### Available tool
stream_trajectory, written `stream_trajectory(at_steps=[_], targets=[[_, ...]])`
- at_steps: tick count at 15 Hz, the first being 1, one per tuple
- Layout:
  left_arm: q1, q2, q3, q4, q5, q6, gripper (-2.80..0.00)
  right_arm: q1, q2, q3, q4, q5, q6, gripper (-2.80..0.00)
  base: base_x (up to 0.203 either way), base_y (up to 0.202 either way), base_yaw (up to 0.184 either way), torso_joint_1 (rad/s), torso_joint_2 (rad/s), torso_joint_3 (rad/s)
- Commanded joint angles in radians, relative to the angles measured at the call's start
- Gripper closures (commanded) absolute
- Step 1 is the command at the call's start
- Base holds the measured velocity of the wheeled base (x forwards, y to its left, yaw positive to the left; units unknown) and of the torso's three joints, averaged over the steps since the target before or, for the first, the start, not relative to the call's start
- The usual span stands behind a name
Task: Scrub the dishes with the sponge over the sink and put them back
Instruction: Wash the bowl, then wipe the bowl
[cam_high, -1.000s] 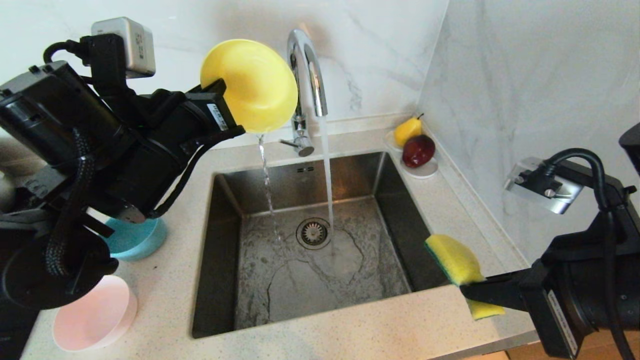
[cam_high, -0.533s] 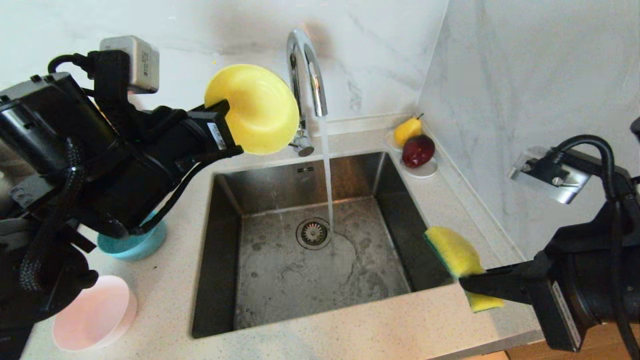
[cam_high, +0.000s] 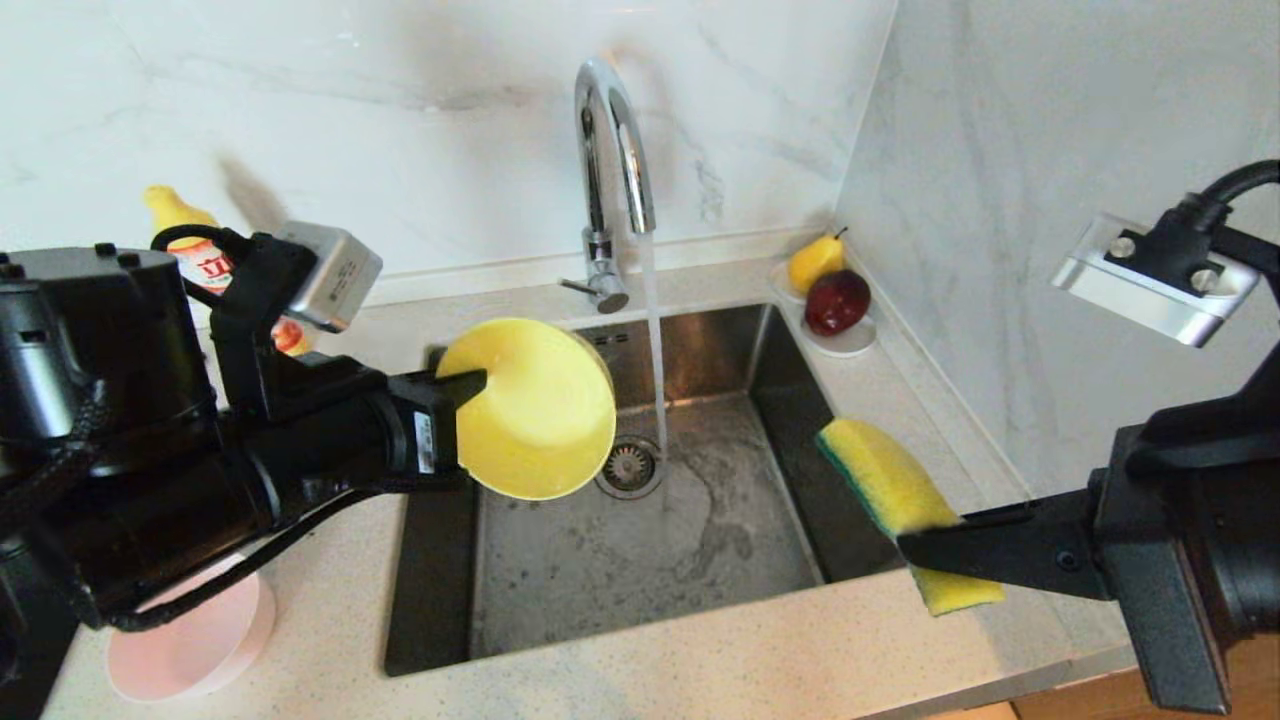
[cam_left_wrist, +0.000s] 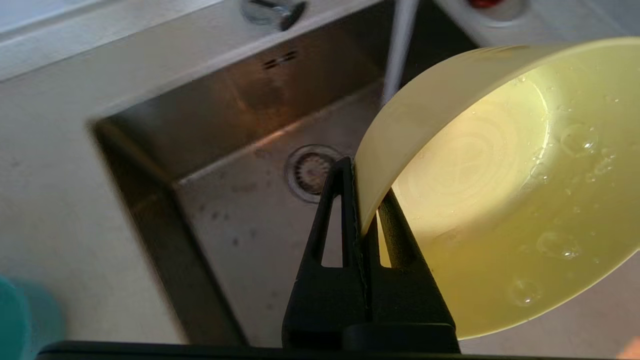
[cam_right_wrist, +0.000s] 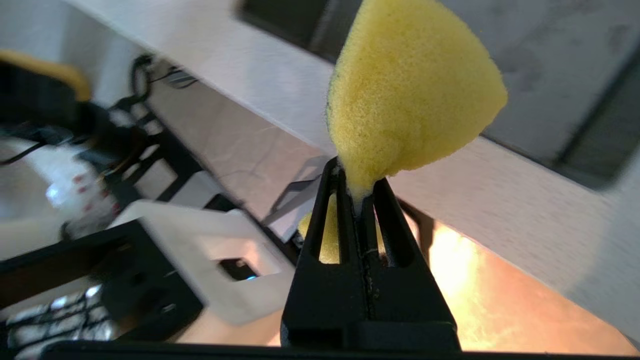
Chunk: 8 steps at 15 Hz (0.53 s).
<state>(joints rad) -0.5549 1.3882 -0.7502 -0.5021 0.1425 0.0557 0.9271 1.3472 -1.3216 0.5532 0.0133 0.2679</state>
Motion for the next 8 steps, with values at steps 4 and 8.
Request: stream_trajectory(at_steps=[4,8], targets=[[-0.142,0.067,0.004,-0.023,0.123,0.008,0.0,0.089,0.066,-0.055,0.023,0.027,0.008,0.0,0.0,0.0,0.0,0.0,0.0,0.0],[-0.163,0.155,-0.004,-0.186,0.176,0.012,0.0,0.092,0.148,-0.145,0.025,0.027,0.043,0.0,0.0,0.0,0.0,0.0,0.0,0.0]])
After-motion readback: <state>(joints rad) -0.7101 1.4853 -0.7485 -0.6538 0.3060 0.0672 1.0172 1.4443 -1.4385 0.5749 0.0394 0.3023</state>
